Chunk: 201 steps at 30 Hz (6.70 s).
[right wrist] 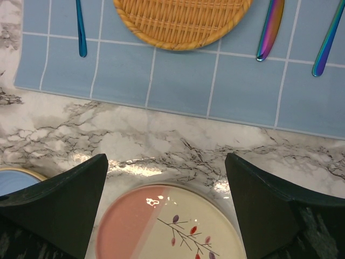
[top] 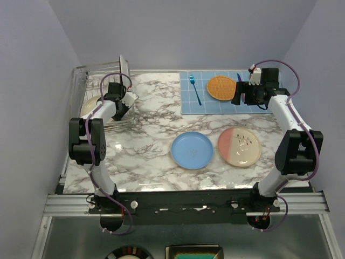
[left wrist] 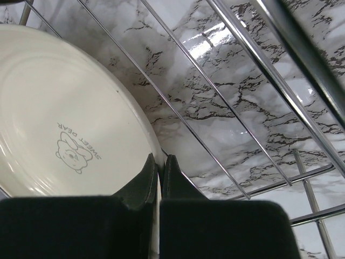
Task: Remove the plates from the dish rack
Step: Unload the plate from the dish rack, then place the plate at the center of the board.
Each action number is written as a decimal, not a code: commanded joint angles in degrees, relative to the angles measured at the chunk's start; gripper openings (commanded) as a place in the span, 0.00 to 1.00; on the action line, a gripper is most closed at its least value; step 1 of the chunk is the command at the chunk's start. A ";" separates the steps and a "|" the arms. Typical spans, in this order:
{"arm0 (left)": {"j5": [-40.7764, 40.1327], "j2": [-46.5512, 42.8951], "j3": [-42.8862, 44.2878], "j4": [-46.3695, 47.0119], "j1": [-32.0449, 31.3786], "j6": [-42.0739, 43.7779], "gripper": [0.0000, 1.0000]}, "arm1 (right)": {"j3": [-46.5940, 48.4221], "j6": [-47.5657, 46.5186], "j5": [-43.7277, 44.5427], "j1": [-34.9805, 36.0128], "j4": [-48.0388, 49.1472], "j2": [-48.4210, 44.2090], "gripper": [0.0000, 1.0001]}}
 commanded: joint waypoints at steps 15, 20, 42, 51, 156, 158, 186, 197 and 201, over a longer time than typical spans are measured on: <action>6.12 -12.77 -0.15 -5.56 -0.66 -1.87 0.00 | -0.82 -0.02 -1.63 -0.35 -0.47 0.41 0.98; 6.12 -12.33 -1.65 -4.95 -1.45 -2.31 0.00 | -0.82 -0.02 -1.63 -0.35 -0.56 0.15 0.98; -0.11 -10.31 -15.27 20.08 -1.89 -11.01 0.00 | -0.91 -0.02 -1.90 -0.44 -0.65 0.32 0.98; -2.84 -13.55 -15.89 24.93 -1.71 -15.32 0.00 | -0.91 -0.03 -1.90 -0.44 -0.56 0.76 0.98; -4.25 -11.19 -11.58 6.39 -74.40 -14.35 0.00 | 0.67 -0.38 4.70 -5.36 -0.12 -0.91 0.98; -5.03 -10.92 -12.02 7.00 -74.40 -14.09 0.00 | 0.67 -0.38 4.61 -5.36 -0.12 -0.91 0.98; -9.61 -9.52 -17.99 16.76 -74.40 -14.18 0.00 | 0.50 -0.11 3.46 -5.36 -0.47 -0.47 0.98; -11.63 -8.20 -20.11 21.60 -74.40 -14.00 0.11 | 0.41 -0.11 3.20 -5.36 -0.39 -0.29 0.98; -12.68 -7.85 -20.81 22.30 -74.40 -13.74 0.23 | 0.32 -0.11 3.02 -5.36 -0.39 -0.21 0.98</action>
